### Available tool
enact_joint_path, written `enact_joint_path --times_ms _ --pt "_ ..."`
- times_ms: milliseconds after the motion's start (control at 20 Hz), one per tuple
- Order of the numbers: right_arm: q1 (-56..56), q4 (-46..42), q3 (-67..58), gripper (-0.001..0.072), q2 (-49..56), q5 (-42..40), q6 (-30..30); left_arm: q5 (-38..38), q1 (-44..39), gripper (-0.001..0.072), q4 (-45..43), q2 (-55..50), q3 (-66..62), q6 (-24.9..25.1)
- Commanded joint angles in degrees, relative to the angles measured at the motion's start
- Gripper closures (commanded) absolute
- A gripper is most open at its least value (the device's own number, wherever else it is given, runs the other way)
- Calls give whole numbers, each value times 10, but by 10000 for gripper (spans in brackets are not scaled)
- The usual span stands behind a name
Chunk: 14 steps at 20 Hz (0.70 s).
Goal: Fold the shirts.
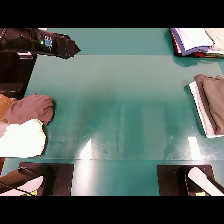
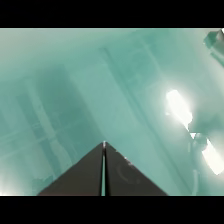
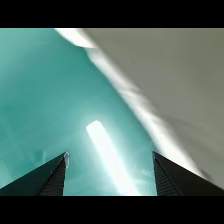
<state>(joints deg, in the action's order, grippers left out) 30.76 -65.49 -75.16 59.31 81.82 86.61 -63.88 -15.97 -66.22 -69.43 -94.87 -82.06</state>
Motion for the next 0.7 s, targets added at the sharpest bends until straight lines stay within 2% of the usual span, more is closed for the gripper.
enact_joint_path --times_ms 0,50,100,150,200,250,450,650 --pt "-131 15 -45 118 7 -11 -2 12 0 678 -2 0 0 0" --pt "-171 14 -59 123 15 -12 -2 18 1 678 -2 0 0 0" --pt "-211 14 -73 194 24 -14 -2 23 1 678 -2 0 0 0" --pt "-251 14 -87 313 34 -15 -2 28 1 678 -2 0 0 0" --pt "-285 14 -100 467 44 -16 -2 34 0 678 -2 0 0 0" --pt "-318 13 -112 690 54 -17 -2 40 1 678 -2 0 0 0" --pt "-402 12 -136 697 73 -43 -1 55 1 678 -2 0 0 0" --pt "-413 10 -136 697 73 -47 -1 65 1 678 -2 0 0 0"
